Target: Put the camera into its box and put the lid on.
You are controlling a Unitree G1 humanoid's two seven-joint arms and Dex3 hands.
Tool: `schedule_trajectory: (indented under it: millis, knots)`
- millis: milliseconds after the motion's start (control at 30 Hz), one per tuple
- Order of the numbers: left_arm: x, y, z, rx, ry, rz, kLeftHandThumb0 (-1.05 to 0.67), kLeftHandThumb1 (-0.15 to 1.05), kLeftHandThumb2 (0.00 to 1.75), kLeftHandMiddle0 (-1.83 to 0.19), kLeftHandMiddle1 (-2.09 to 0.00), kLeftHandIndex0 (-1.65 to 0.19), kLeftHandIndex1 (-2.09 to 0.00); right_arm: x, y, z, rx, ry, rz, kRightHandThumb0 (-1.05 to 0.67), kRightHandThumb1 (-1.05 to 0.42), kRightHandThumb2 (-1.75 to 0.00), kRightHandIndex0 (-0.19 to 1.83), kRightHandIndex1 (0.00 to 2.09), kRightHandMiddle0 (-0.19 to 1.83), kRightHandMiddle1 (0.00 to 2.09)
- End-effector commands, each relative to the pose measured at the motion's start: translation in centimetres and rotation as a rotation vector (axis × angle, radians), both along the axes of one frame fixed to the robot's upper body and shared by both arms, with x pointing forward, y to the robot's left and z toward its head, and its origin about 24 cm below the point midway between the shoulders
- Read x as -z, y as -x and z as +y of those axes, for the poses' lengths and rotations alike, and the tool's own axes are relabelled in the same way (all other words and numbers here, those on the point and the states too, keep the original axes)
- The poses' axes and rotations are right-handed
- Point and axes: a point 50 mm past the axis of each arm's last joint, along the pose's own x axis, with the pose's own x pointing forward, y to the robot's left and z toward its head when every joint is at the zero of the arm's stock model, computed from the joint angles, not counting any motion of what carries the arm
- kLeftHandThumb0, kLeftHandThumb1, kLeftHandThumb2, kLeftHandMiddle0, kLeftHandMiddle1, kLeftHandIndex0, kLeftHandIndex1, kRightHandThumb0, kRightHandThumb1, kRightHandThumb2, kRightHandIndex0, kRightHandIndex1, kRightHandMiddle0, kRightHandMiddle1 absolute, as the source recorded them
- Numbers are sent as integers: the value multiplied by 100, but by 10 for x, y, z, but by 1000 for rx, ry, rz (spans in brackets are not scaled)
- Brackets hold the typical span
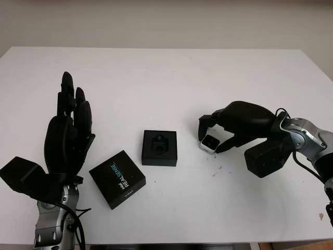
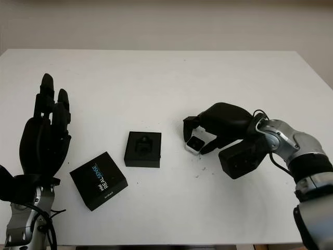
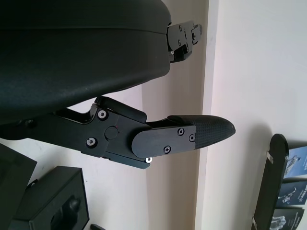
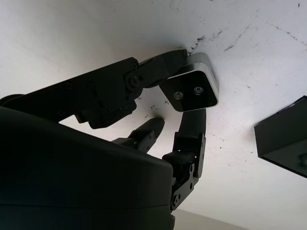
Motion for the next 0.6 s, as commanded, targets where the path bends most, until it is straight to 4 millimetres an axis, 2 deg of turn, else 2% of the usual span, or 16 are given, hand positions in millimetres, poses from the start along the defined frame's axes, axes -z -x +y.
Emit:
schedule_trajectory:
  millis: [0,100,300,567]
  knots:
    - [-4,1,1,-5,-12,-14,-74,105,50,17,-6,18,-5,1,-1,1,6,18,10,-33,-93,-5,41,66,47,133]
    - [-4,1,0,-8,-17,-13,-75,105,49,17,-5,18,-5,3,-3,0,45,-23,44,-33,-91,-5,38,72,48,135]
    - [-3,2,0,-8,-23,-14,-74,105,50,16,-6,18,-6,5,-8,-2,190,-232,208,-33,-92,-5,26,75,43,143]
    - [-2,2,-1,-7,-26,-9,-75,105,50,17,-5,18,-5,6,-10,-2,293,-412,356,-34,-94,-6,22,59,32,151]
